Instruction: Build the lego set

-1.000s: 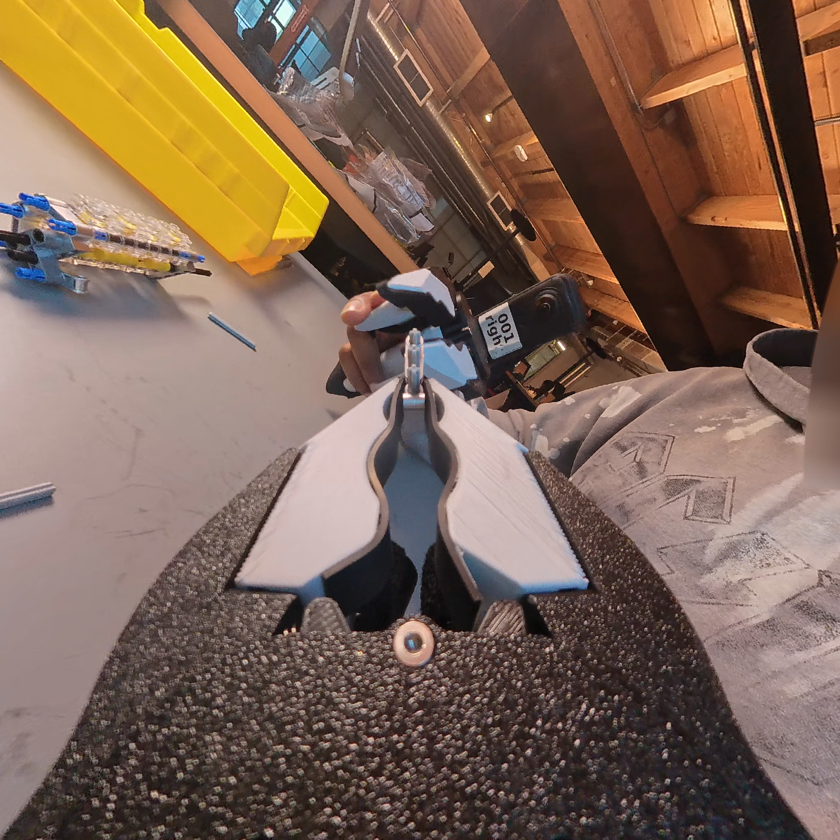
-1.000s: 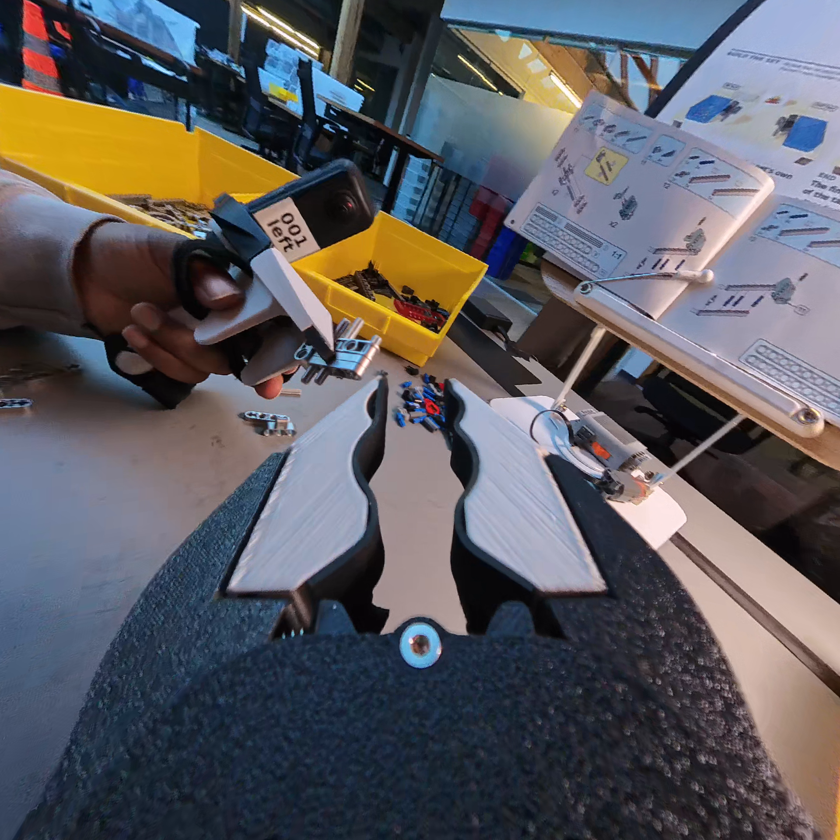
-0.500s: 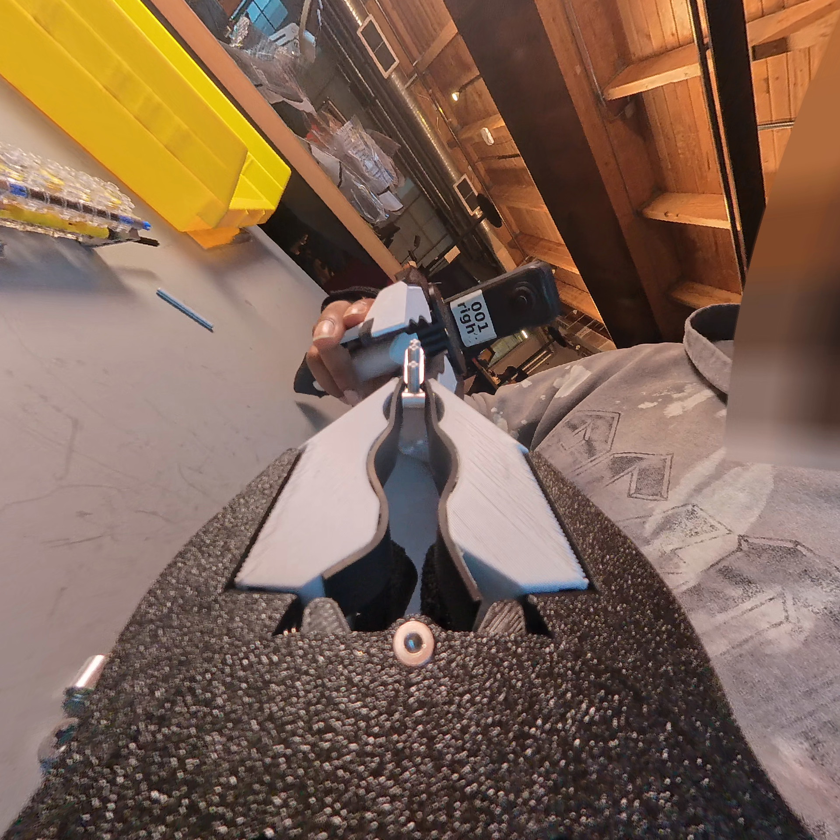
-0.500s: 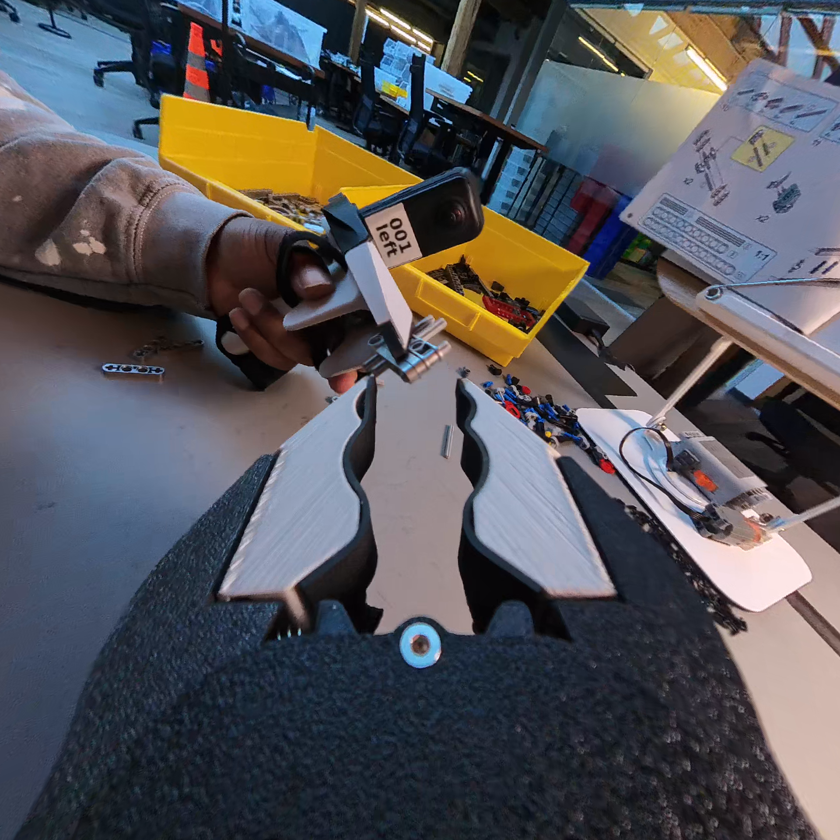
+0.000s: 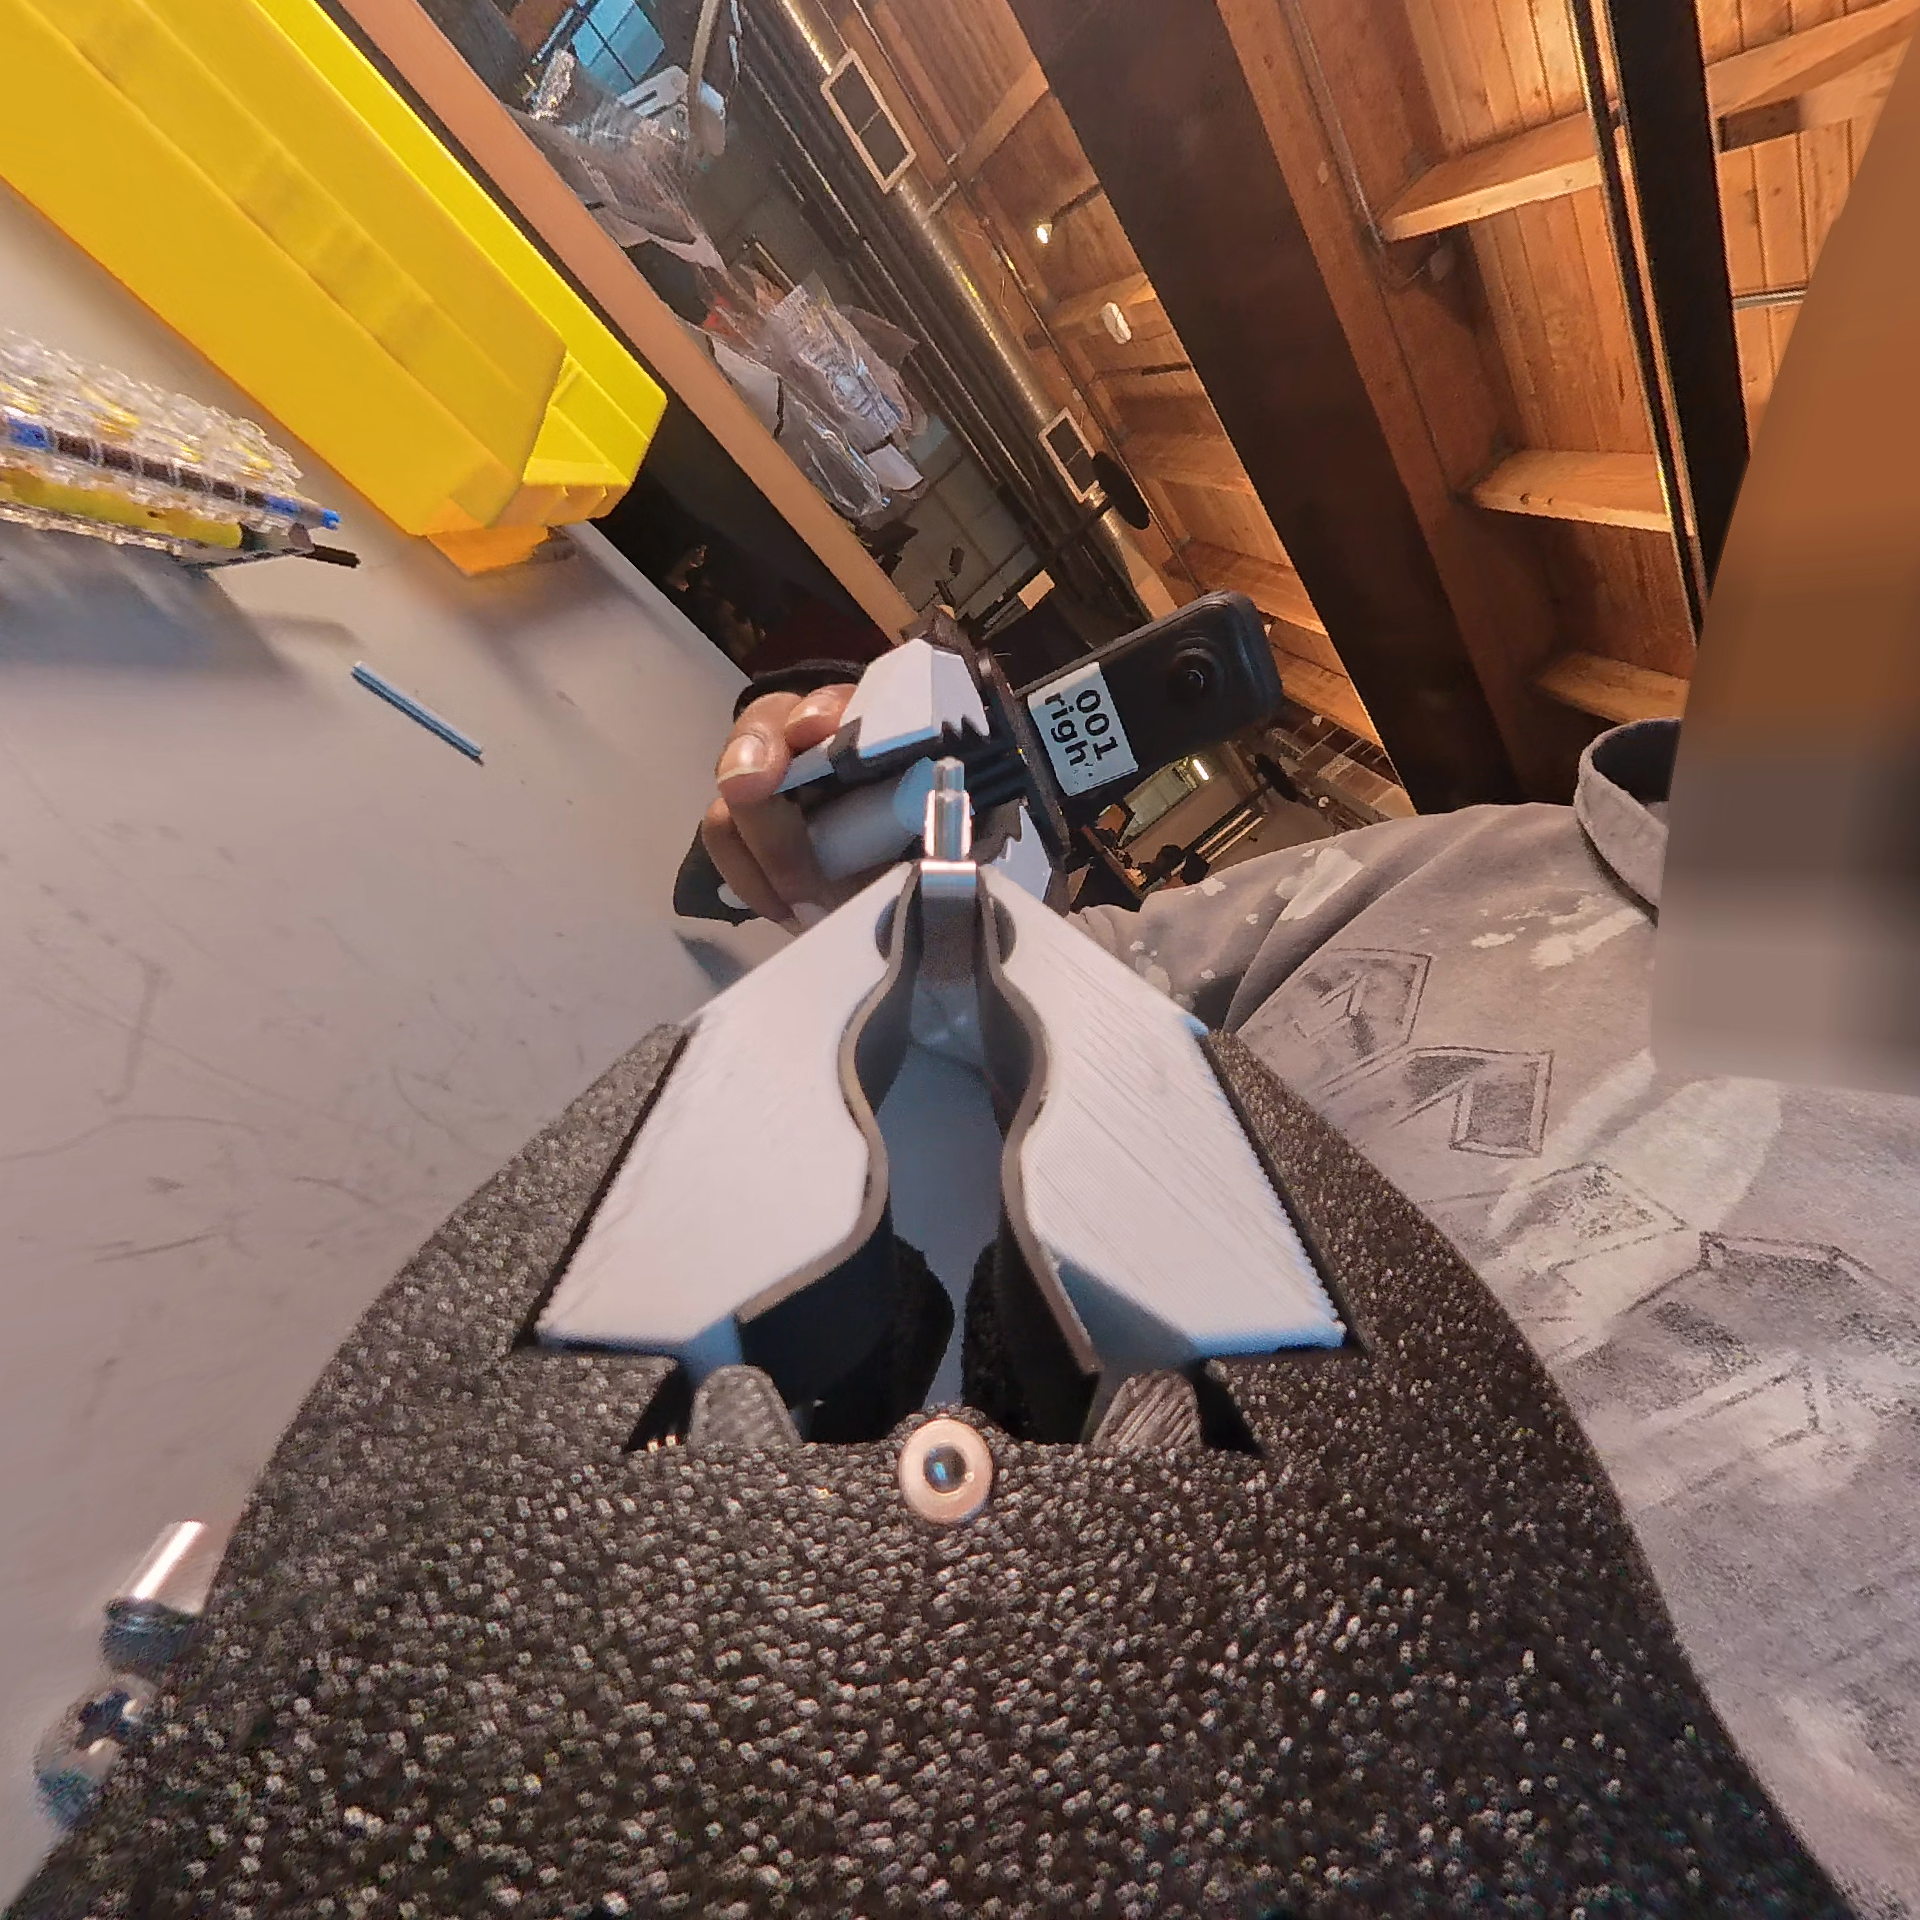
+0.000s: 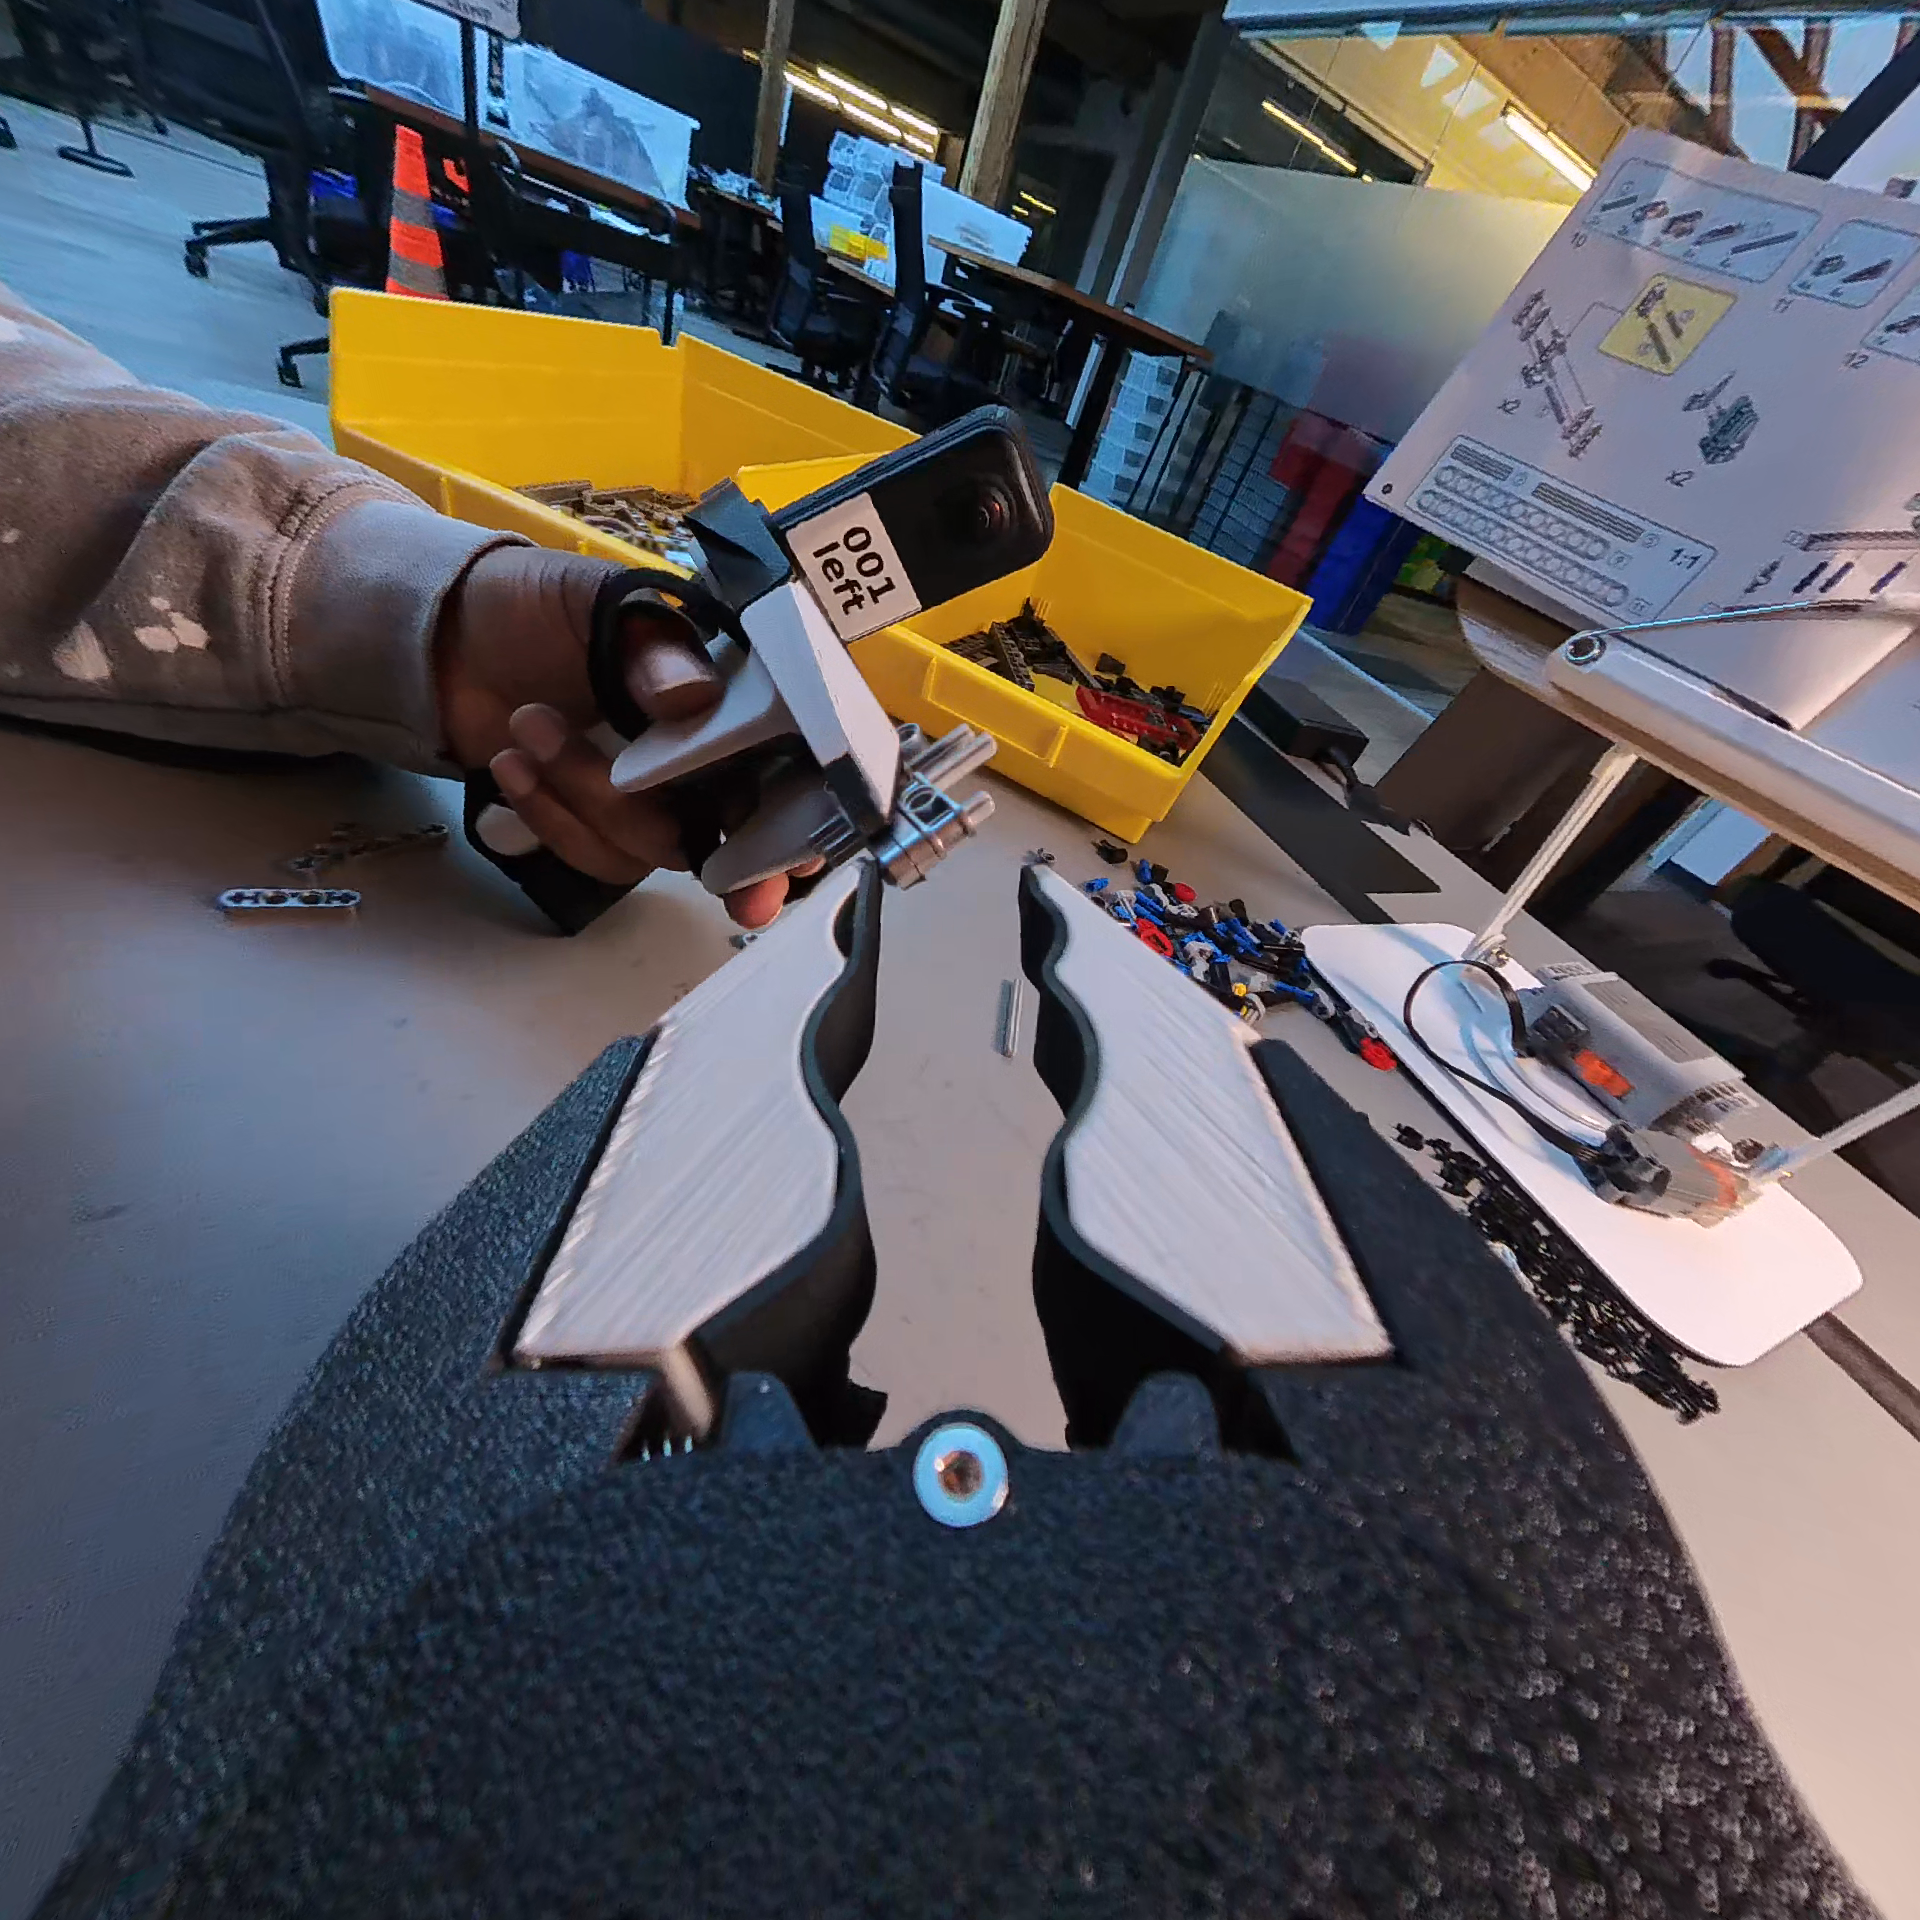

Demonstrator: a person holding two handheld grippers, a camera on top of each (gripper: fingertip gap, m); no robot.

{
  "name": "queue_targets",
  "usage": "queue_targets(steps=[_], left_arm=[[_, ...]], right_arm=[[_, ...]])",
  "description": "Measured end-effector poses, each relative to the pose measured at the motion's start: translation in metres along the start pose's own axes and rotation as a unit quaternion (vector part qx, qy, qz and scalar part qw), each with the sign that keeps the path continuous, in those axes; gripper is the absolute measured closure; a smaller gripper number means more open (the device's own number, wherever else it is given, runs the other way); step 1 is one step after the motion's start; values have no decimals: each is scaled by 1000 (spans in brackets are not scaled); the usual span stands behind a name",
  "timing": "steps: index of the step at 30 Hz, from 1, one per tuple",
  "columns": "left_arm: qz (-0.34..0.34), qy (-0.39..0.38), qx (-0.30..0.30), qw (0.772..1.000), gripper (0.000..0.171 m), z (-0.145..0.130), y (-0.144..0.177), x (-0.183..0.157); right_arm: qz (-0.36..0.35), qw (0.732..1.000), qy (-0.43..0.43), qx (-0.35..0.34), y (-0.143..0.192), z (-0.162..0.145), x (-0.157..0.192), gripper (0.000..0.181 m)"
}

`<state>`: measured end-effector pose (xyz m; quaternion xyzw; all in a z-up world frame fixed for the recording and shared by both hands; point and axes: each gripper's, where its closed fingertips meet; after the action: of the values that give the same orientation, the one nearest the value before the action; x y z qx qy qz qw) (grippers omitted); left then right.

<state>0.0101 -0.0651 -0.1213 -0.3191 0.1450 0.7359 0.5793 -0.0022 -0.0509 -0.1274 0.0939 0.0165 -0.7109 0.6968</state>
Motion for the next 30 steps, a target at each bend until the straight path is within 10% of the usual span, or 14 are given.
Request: queue_targets(steps=[17, 30], left_arm=[[-17, -10, 19, 1000, 166, -9, -10, -10], [1, 75, -115, 991, 166, 25, 9, 10]], right_arm=[[-33, 999, 3, -15, 8, 13, -17, 159], [-25, 999, 24, -6, -10, 11, 9, 144]])
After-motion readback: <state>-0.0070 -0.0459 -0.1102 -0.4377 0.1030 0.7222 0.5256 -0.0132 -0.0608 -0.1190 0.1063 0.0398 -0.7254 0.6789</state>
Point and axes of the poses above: each gripper's, where its closed fingertips meet, y back along the fingers, z out of its top, x = y × z across the jaws, and after that the axes turned 9 degrees about -y, right-handed
